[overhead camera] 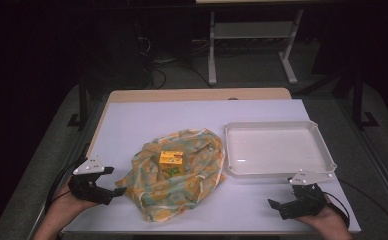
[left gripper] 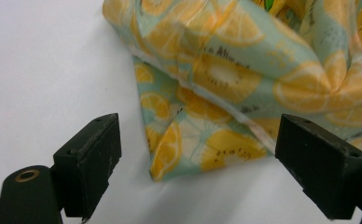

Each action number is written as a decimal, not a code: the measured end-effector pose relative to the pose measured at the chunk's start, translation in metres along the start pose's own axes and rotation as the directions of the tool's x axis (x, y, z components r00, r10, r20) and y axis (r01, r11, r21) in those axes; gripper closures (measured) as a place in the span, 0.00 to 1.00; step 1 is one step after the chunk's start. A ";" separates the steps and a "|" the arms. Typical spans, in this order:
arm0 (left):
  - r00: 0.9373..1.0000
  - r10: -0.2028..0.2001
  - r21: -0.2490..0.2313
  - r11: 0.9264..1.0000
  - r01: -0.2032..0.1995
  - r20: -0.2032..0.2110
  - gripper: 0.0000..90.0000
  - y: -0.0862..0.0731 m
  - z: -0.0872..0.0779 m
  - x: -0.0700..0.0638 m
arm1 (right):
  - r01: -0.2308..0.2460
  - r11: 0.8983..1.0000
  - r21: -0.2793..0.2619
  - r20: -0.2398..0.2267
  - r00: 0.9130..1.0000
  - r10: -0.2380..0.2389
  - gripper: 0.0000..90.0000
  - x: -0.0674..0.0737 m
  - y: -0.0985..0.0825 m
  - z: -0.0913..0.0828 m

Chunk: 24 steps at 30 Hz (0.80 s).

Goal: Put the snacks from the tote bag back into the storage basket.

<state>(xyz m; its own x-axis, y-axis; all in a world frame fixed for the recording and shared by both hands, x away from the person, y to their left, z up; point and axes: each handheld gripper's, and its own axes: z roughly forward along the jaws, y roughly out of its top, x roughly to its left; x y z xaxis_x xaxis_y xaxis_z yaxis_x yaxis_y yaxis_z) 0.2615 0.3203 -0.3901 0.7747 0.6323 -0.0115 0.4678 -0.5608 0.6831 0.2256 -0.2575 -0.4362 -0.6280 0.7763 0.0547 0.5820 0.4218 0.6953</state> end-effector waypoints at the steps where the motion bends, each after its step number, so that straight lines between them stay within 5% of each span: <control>1: 1.000 0.003 -0.001 1.000 -0.003 0.003 0.16 0.002 0.001 0.000 | -0.001 1.000 0.001 -0.001 1.000 0.001 0.00 0.000 0.000 0.000; 24: 0.996 0.071 -0.050 0.996 -0.069 0.046 0.17 0.049 0.011 -0.010 | -0.015 1.000 -0.004 -0.004 1.000 0.015 0.00 0.000 0.000 -0.001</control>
<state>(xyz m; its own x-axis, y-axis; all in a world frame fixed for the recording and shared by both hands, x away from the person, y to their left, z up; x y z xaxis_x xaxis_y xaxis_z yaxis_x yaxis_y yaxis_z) 0.2816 0.2804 -0.3647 0.8247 0.5655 0.0039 0.3915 -0.5758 0.7177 0.2257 -0.2580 -0.4356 -0.6213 0.7806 0.0680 0.5891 0.4082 0.6974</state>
